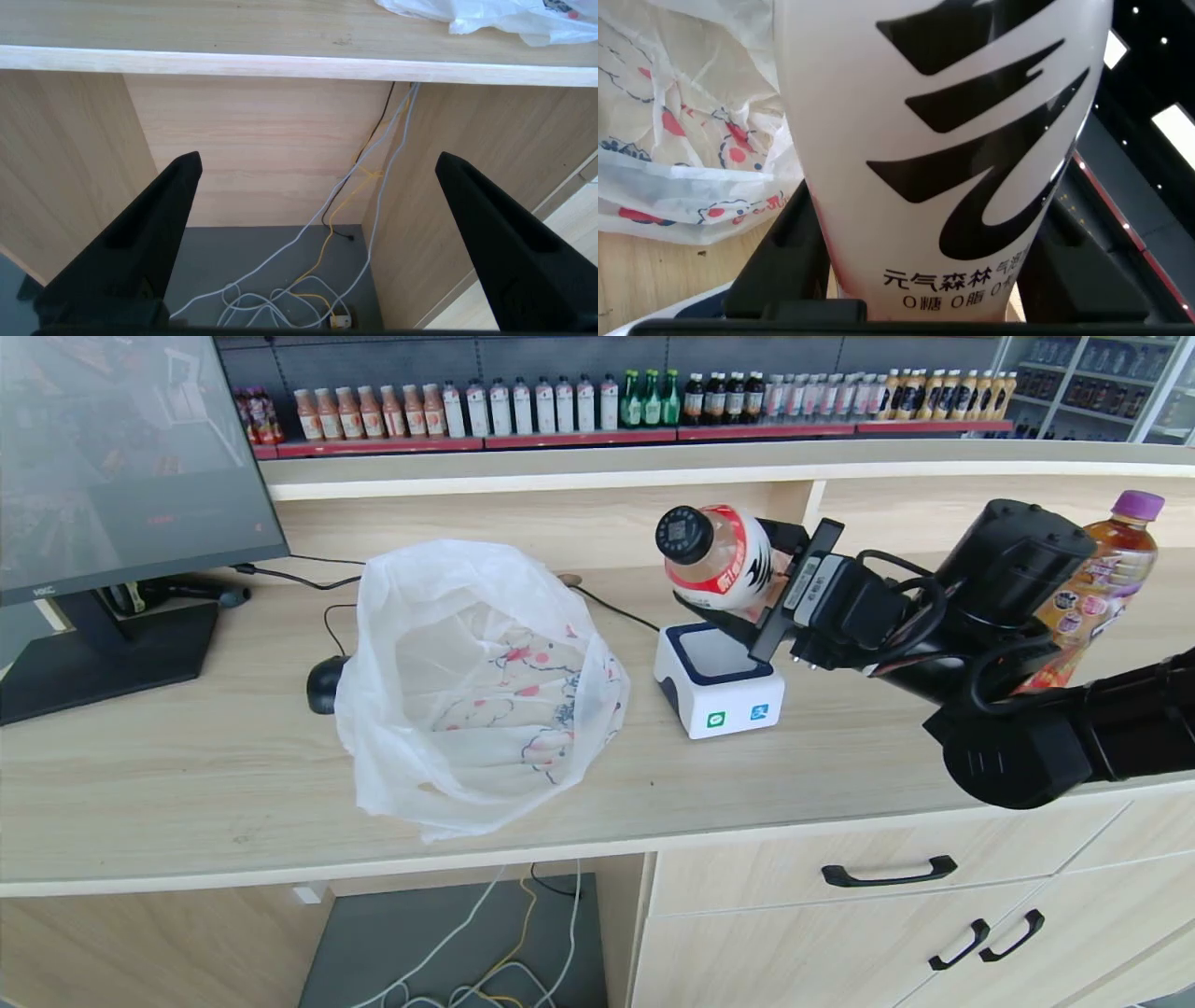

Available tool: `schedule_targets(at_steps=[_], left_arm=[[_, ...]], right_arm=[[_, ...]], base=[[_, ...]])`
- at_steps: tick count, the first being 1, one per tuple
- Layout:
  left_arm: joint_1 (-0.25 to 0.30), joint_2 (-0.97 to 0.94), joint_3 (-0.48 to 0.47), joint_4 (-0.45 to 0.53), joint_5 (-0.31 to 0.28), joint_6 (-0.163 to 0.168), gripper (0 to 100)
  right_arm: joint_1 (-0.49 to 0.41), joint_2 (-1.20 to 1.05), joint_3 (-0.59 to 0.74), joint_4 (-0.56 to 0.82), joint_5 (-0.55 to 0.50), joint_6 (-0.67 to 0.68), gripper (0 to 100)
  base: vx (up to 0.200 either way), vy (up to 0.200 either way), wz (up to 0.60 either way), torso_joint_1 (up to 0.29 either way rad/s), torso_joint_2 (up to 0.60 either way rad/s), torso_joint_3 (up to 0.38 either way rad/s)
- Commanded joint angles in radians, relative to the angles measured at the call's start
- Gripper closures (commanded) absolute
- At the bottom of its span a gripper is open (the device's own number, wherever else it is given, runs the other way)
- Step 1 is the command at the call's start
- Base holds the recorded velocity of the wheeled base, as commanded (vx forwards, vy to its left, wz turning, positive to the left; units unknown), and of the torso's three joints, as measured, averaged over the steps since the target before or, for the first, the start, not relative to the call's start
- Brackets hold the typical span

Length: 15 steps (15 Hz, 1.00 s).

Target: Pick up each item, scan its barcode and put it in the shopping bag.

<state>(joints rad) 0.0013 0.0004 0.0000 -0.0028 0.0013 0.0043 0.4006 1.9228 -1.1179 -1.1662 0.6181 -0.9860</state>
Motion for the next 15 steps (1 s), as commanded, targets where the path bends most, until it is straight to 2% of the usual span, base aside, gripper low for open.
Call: schedule_targets(at_steps=[1,15], left_arm=[[0.000,0.000,0.000,0.000,0.000,0.000,0],[0.000,0.000,0.000,0.000,0.000,0.000,0]], right_arm=[[0.001,0.035,0.000,-0.001,0.026,-0.013,100],[0.004,0.065,-0.007,-0.001,0.034,-0.054,100]], base=[[0.000,0.000,0.00,0.000,0.00,0.000],[0.000,0.000,0.00,0.000,0.00,0.000]])
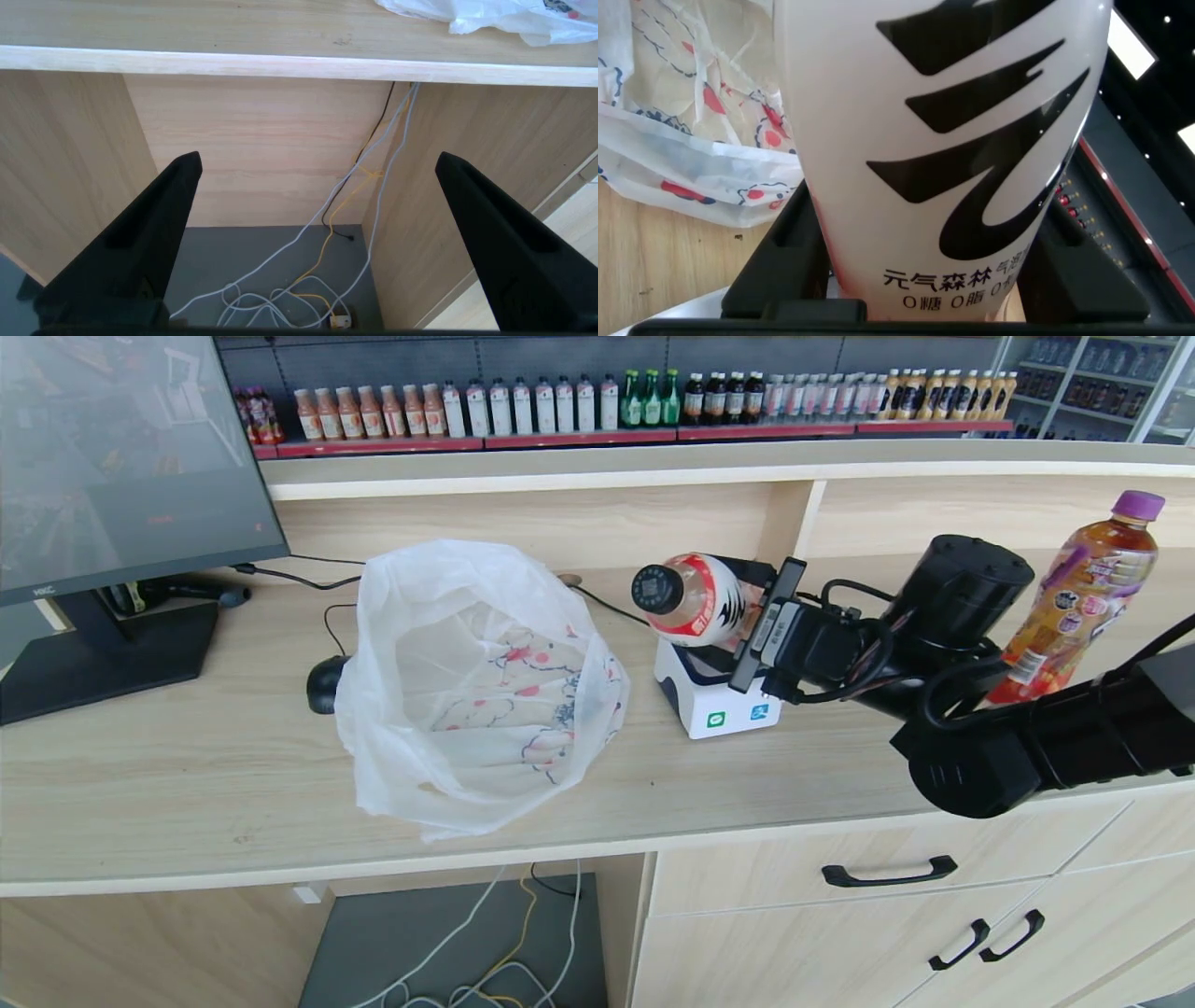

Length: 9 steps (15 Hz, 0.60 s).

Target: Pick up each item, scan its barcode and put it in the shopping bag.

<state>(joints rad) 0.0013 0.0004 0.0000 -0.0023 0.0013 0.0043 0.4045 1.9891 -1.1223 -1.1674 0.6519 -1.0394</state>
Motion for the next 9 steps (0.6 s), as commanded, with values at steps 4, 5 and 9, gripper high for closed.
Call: schedule_targets(at_steps=[4,5,9], left_arm=[[0.000,0.000,0.000,-0.001,0.000,0.000,0],[0.000,0.000,0.000,-0.001,0.000,0.000,0],[0.000,0.000,0.000,-0.001,0.000,0.000,0]], right_arm=[[0.001,-0.003,-0.002,0.002,-0.002,0.001,100],[0.001,-0.003,-0.002,0.017,-0.002,0.001,100],[0.002,-0.003,-0.005,0.026,-0.002,0.001,100]], base=[[0.000,0.000,0.00,0.000,0.00,0.000],[0.000,0.000,0.00,0.000,0.00,0.000],[0.000,0.000,0.00,0.000,0.00,0.000]])
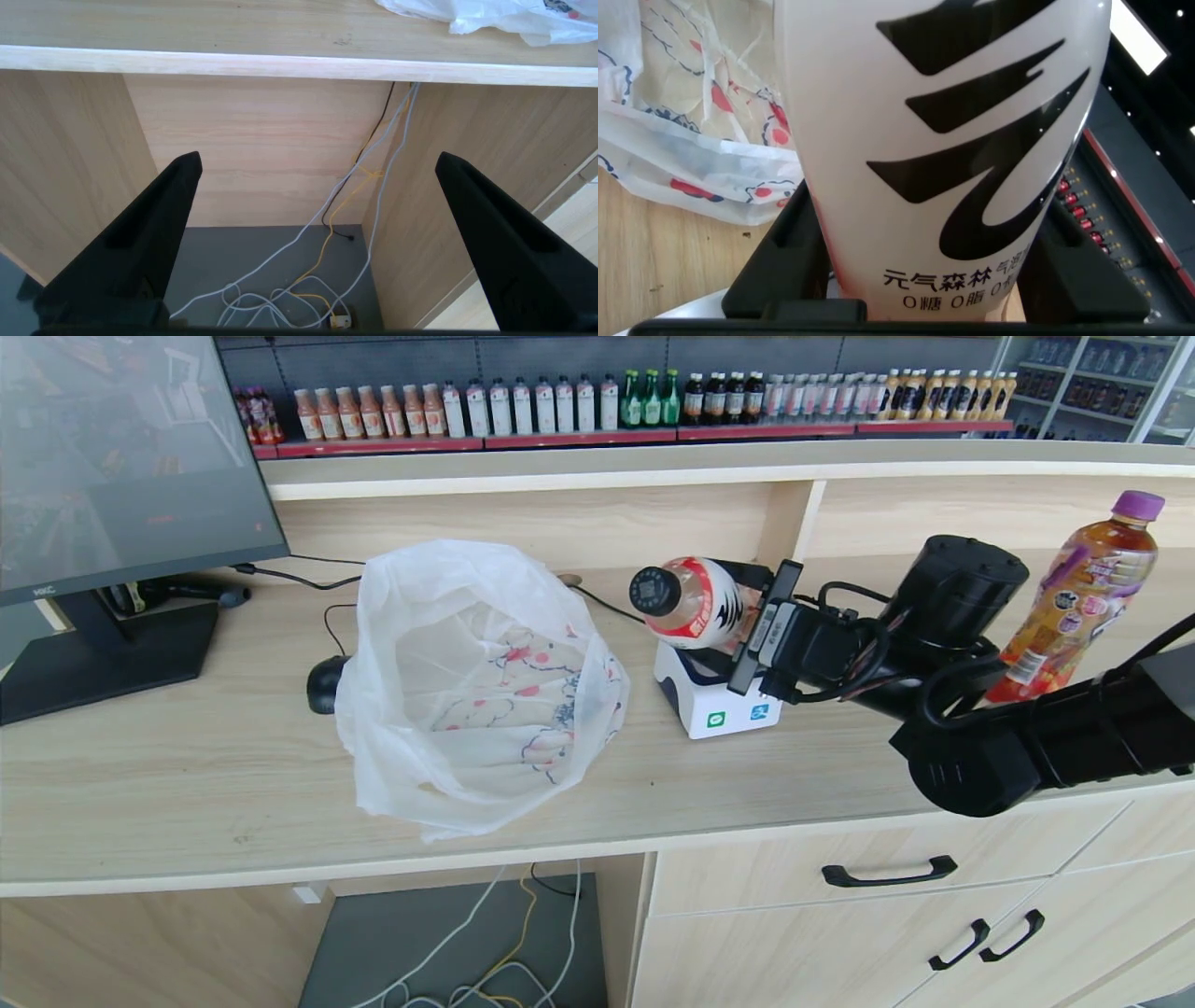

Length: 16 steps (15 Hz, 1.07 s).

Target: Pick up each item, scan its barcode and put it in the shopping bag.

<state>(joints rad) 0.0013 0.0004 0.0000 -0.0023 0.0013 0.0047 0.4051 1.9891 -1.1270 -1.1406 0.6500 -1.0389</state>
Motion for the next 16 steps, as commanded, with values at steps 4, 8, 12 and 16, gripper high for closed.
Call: schedule_targets(at_steps=[4,8,12,16], left_arm=[[0.000,0.000,0.000,-0.001,0.000,0.000,0],[0.000,0.000,0.000,-0.001,0.000,0.000,0],[0.000,0.000,0.000,-0.001,0.000,0.000,0],[0.000,0.000,0.000,-0.001,0.000,0.000,0]], right_arm=[[0.014,-0.003,0.000,-0.001,-0.004,0.000,100],[0.029,-0.003,-0.010,-0.001,-0.021,0.000,100],[0.027,-0.007,-0.011,-0.002,-0.021,0.000,100],[0.031,-0.061,-0.017,-0.002,-0.122,0.082,100]], base=[[0.000,0.000,0.00,0.000,0.00,0.000],[0.000,0.000,0.00,0.000,0.00,0.000],[0.000,0.000,0.00,0.000,0.00,0.000],[0.000,0.000,0.00,0.000,0.00,0.000]])
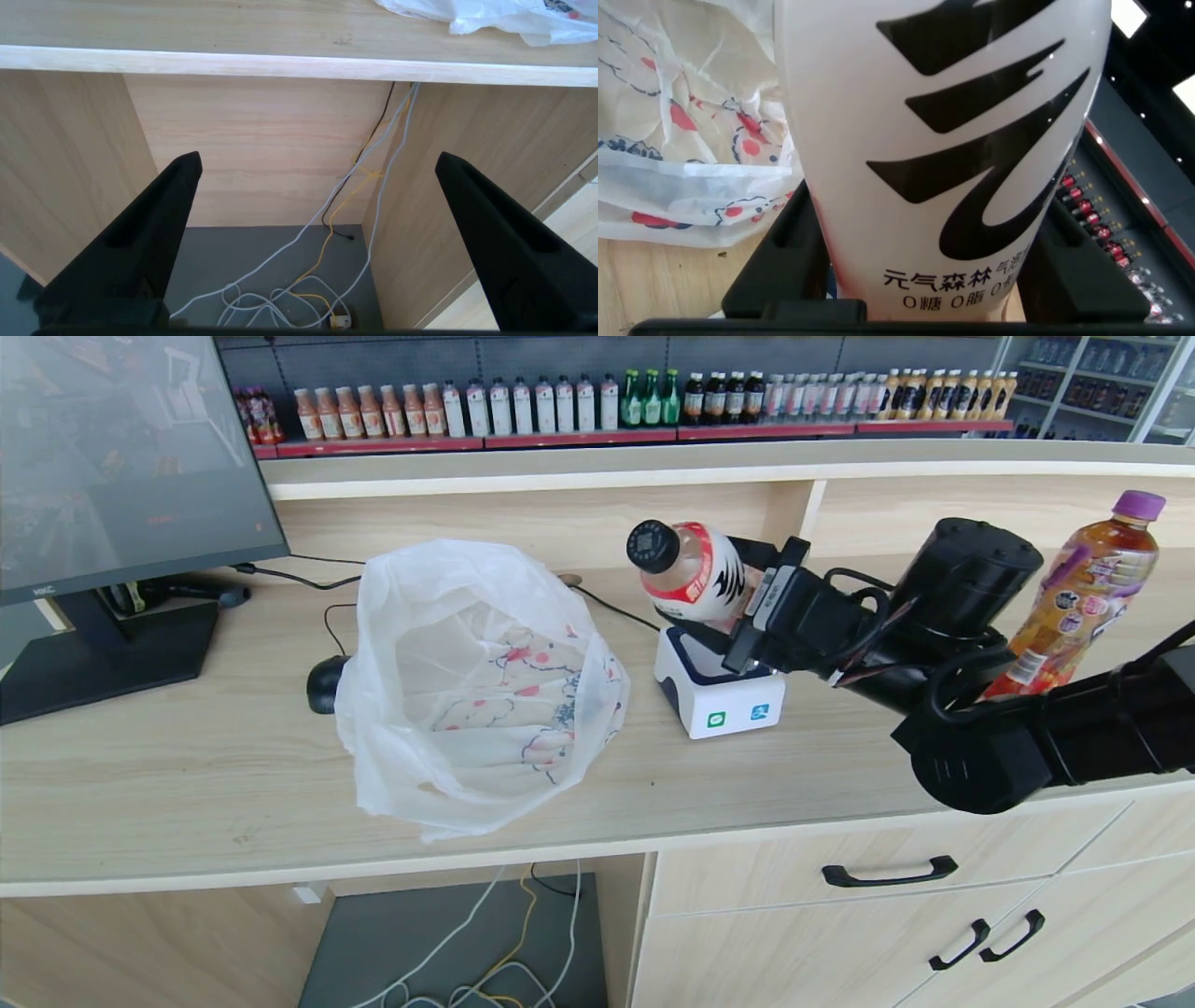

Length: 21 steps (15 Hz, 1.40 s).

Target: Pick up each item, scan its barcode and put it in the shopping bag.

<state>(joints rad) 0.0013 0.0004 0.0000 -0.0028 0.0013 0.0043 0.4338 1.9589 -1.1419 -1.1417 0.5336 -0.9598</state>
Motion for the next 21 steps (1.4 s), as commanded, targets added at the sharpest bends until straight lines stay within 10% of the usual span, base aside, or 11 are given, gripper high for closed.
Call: schedule_targets(at_steps=[1,15,21], left_arm=[[0.000,0.000,0.000,0.000,0.000,0.000,0],[0.000,0.000,0.000,0.000,0.000,0.002,0],[0.000,0.000,0.000,0.000,0.000,-0.001,0]], right_arm=[[0.002,-0.045,-0.012,-0.001,-0.011,0.036,100],[0.019,-0.282,0.352,-0.334,-0.317,0.771,100],[0.040,-0.296,0.544,-0.420,-0.494,0.863,100]], base=[[0.000,0.000,0.00,0.000,0.00,0.000],[0.000,0.000,0.00,0.000,0.00,0.000],[0.000,0.000,0.00,0.000,0.00,0.000]])
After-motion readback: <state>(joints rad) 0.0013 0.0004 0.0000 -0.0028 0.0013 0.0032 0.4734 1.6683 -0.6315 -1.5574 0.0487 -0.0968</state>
